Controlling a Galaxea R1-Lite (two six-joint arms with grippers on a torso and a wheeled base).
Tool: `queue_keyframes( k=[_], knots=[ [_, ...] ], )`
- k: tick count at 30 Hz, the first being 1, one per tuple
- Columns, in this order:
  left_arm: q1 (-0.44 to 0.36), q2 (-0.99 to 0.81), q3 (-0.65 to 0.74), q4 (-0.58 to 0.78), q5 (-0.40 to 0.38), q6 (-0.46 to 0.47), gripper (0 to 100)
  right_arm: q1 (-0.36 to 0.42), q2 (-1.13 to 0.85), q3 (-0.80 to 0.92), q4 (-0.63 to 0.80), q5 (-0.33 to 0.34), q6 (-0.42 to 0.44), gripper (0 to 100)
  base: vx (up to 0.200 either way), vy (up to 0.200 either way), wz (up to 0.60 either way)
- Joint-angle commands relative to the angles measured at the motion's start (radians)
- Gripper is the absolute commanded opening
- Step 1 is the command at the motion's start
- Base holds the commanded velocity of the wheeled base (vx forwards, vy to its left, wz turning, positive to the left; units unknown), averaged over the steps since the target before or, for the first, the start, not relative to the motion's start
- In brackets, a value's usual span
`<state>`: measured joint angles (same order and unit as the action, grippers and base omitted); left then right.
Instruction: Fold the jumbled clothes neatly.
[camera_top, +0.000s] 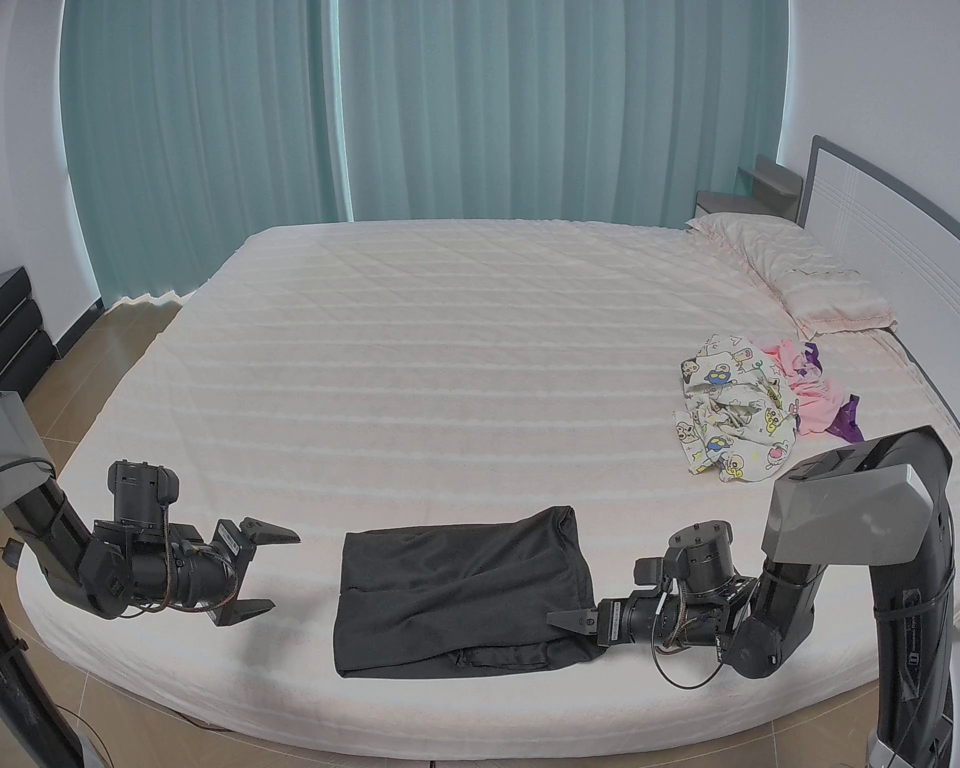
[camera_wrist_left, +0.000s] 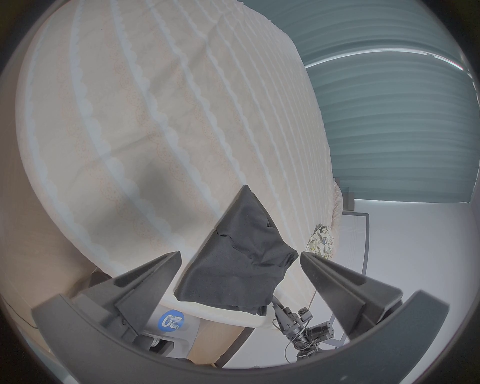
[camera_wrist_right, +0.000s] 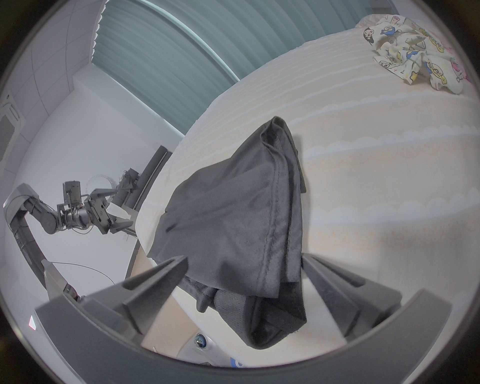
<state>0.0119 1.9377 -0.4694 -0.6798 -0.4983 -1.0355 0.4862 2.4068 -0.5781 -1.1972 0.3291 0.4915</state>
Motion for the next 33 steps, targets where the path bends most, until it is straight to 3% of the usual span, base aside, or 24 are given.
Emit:
queue_keyframes(
  k=[1,11,33],
  knots=[
    [0.0,0.001,0.0,0.0,0.0,-0.001,100,0.011,0.014,-0.002,0.001,-0.001,-0.005,0,0.0,0.0,0.0],
    [0.0,0.001,0.0,0.0,0.0,-0.001,100,-0.029,-0.017,0.061,-0.004,-0.004,-0.028,0,0.0,0.0,0.0],
    [0.0,0.001,-0.002,0.0,0.001,-0.001,100,-0.009,-0.184,0.204,0.011,-0.005,-0.044,0,0.0,0.0,0.0]
  ],
)
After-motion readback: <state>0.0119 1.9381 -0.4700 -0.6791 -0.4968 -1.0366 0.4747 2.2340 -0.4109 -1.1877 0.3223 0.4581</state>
